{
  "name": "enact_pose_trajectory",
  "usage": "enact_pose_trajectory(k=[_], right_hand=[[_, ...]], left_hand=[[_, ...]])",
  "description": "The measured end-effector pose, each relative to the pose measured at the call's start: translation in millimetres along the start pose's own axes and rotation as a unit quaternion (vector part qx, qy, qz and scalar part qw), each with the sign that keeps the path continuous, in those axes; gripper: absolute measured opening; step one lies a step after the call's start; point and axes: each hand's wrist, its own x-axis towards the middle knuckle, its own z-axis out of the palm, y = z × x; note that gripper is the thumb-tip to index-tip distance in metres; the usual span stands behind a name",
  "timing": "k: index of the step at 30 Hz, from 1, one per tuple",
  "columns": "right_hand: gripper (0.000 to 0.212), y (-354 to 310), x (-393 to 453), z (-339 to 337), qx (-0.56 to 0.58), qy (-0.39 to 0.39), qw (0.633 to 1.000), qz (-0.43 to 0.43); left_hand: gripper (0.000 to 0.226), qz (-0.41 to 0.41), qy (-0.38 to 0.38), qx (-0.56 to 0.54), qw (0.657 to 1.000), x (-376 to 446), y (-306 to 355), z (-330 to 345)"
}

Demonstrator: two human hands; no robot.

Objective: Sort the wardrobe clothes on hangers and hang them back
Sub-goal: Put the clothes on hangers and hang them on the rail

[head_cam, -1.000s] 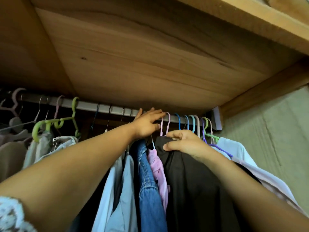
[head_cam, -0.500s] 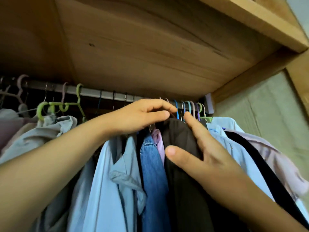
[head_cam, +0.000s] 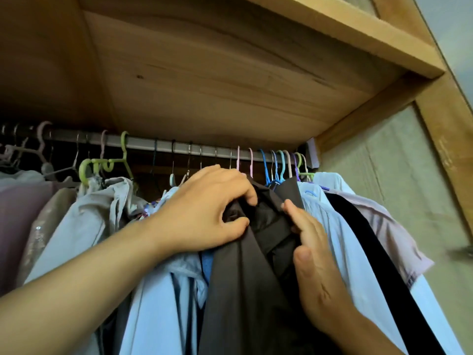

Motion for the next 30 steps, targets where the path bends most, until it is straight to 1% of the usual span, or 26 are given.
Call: enact_pose_trajectory(k=[2,3,5,7,9,10,11,13,14,15,17,18,19,22,25,26,29,30], right_hand=[[0.062,-6.1,-8.4,10.5,-0.006,0.017,1.0,0.024],[0.065,-6.9,-8.8,5.9,0.026,0.037,0.998,0.051],[0.073,-11.7,-4.2,1.4,0.126,0.023,0.981,0.146],[0.081,-19.8,-4.3,11.9,0.167,-0.012,0.968,0.187],[0.094,-17.8,-1.5,14.5,0.247,-0.021,0.946,0.209],[0.102,-17.4,1.1,12.8,0.297,-0.027,0.927,0.227],[0.104,-18.0,2.8,9.5,0.343,-0.03,0.908,0.239],[0.099,-20.4,6.0,0.9,0.391,-0.023,0.881,0.265],[0.1,-19.2,7.4,-3.0,0.4,-0.011,0.876,0.27],[0.103,-17.1,8.5,-7.1,0.4,0.01,0.879,0.26],[0.102,-9.4,9.6,-11.3,0.362,0.083,0.894,0.249],[0.1,-6.9,9.6,-13.1,0.335,0.102,0.903,0.249],[0.099,-6.7,9.7,-14.0,0.316,0.105,0.909,0.251],[0.1,1.4,2.4,-12.9,0.287,0.068,0.91,0.292],[0.103,5.2,-4.3,-16.9,0.293,0.022,0.889,0.353],[0.099,3.6,-5.7,-20.4,0.308,0.013,0.878,0.365],[0.078,-6.3,-3.4,-27.0,0.364,0.006,0.868,0.338],[0.075,-9.3,-0.6,-27.0,0.372,-0.001,0.871,0.32]], left_hand=[[0.037,0.043,0.018,0.042,0.998,-9.3,5.5,7.4],[0.044,0.054,0.02,0.063,0.996,-13.6,8.4,12.7],[0.054,0.056,0.018,0.1,0.993,-20.7,12.9,22.5],[0.055,0.066,0.027,0.131,0.989,-24.7,20.0,27.7],[0.054,0.091,0.037,0.138,0.986,-28.1,32.1,31.9],[0.057,0.097,0.035,0.133,0.986,-30.2,40.6,35.2],[0.062,0.094,0.029,0.127,0.987,-32.6,51.0,39.2],[0.067,0.062,0.012,0.11,0.992,-37.2,69.0,49.7],[0.066,0.04,0.006,0.09,0.995,-39.0,75.0,55.6],[0.062,0.021,0.006,0.07,0.997,-40.0,78.3,61.0],[0.055,-0.004,0.017,0.053,0.998,-38.1,78.9,68.7],[0.055,-0.01,0.019,0.054,0.998,-36.1,78.1,71.1],[0.056,-0.015,0.018,0.058,0.998,-34.1,77.0,72.4],[0.061,-0.05,0.029,0.064,0.996,-26.9,76.7,72.4],[0.063,-0.067,0.039,0.075,0.994,-23.9,77.7,71.4],[0.064,-0.068,0.04,0.078,0.994,-23.5,78.0,71.7],[0.072,-0.094,0.035,0.095,0.99,-20.7,79.9,72.4],[0.076,-0.112,0.031,0.106,0.988,-18.9,80.1,72.9]])
